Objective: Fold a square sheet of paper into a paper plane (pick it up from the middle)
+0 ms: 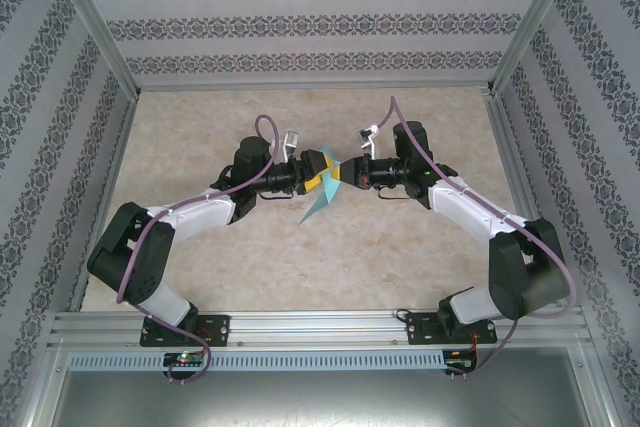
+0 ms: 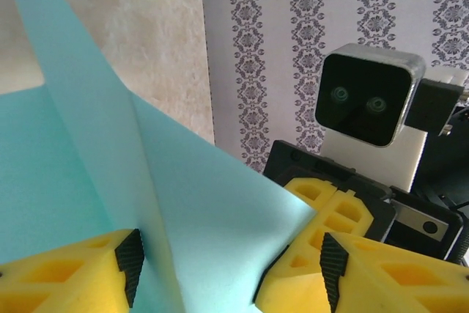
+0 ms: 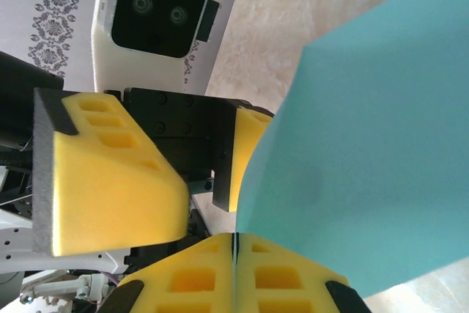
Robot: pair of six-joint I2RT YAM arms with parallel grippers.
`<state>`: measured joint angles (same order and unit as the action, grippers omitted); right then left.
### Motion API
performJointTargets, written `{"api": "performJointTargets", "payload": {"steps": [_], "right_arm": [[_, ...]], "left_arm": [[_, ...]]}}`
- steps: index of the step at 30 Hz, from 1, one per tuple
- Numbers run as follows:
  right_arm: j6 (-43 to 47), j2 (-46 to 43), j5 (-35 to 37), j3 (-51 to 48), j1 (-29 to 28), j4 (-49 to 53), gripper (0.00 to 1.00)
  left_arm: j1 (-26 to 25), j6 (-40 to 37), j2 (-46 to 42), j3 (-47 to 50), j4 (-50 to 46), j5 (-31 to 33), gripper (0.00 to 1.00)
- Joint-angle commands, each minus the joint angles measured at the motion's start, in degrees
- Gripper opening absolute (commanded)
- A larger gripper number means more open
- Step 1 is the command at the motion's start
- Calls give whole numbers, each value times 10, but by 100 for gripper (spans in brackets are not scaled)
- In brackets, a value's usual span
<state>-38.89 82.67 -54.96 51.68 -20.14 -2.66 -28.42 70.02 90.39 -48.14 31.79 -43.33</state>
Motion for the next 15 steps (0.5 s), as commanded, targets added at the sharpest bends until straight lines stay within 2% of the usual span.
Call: {"api": "performJointTargets", "payload": {"steps": [1, 9, 15], "right_arm": [[-3, 9, -9, -6, 0, -20, 0], [-16, 18, -9, -22, 4, -33, 0], [-16, 21, -8, -26, 9, -32, 0]], "left_arm": [[-2, 7, 6, -17, 24, -19, 64], [-3, -8, 4, -24, -3, -27, 48], [-2, -25, 4, -31, -35, -32, 41]]}}
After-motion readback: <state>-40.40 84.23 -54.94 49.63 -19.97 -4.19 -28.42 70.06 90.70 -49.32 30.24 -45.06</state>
